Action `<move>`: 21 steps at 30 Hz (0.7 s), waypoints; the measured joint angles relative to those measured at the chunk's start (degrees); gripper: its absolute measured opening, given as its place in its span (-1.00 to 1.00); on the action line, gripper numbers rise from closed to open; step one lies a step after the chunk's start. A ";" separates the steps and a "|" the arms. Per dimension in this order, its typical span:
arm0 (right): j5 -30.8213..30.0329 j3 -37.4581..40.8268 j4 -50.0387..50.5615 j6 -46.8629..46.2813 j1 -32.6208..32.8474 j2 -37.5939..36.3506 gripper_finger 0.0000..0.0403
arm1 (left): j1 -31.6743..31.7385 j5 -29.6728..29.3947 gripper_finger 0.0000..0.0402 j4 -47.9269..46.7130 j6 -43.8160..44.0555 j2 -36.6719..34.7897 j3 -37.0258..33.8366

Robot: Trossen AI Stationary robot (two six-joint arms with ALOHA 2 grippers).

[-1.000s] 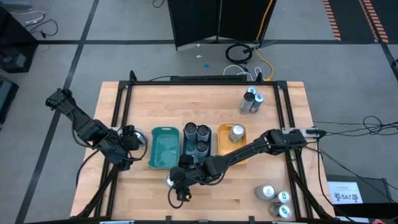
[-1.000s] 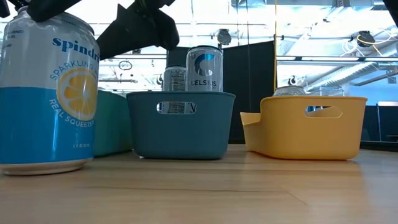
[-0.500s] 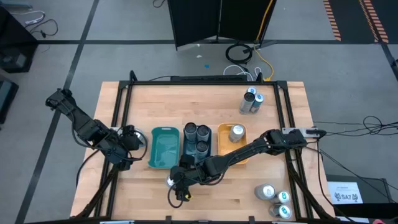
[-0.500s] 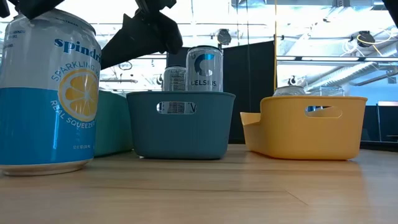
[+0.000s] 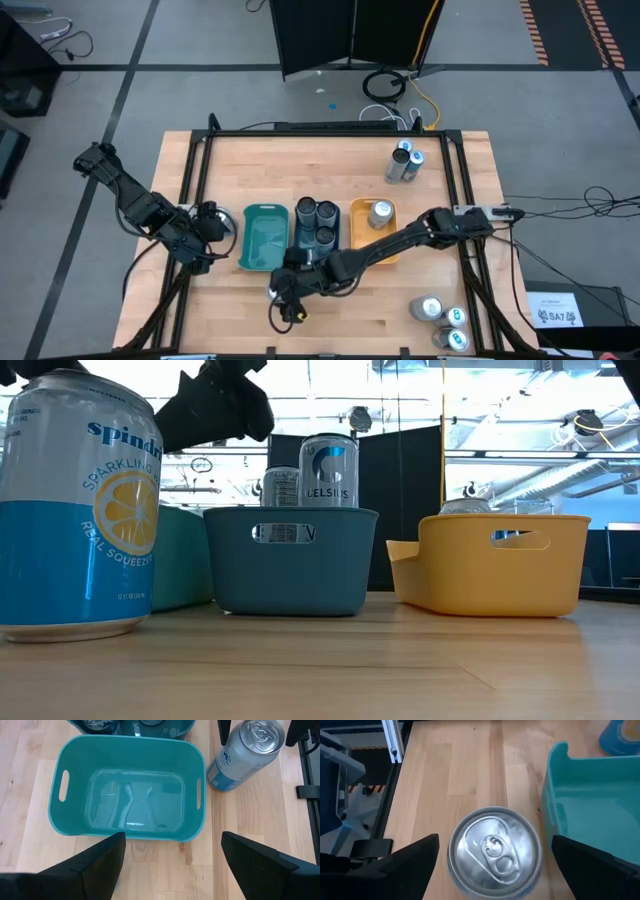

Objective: Sort soda cans
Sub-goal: Put the bottom left silver soda can into the yellow bin

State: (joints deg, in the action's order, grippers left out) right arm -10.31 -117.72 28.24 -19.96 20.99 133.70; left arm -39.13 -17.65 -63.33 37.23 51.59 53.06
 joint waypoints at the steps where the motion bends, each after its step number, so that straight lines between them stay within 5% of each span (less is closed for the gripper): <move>1: 0.11 -0.01 0.01 0.10 0.02 0.17 0.89 | 0.00 0.00 0.69 0.02 0.00 0.02 0.00; 12: -0.10 -0.06 -0.23 0.92 0.00 1.43 0.85 | 0.00 0.02 0.69 0.55 0.02 0.02 0.00; 21: 0.22 -0.06 0.16 -0.13 0.07 1.19 0.39 | 0.00 0.01 0.69 0.57 0.00 0.02 0.00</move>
State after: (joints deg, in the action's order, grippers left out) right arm -10.09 -117.78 28.39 -20.09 21.07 134.89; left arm -39.13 -17.64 -62.76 37.23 51.62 53.06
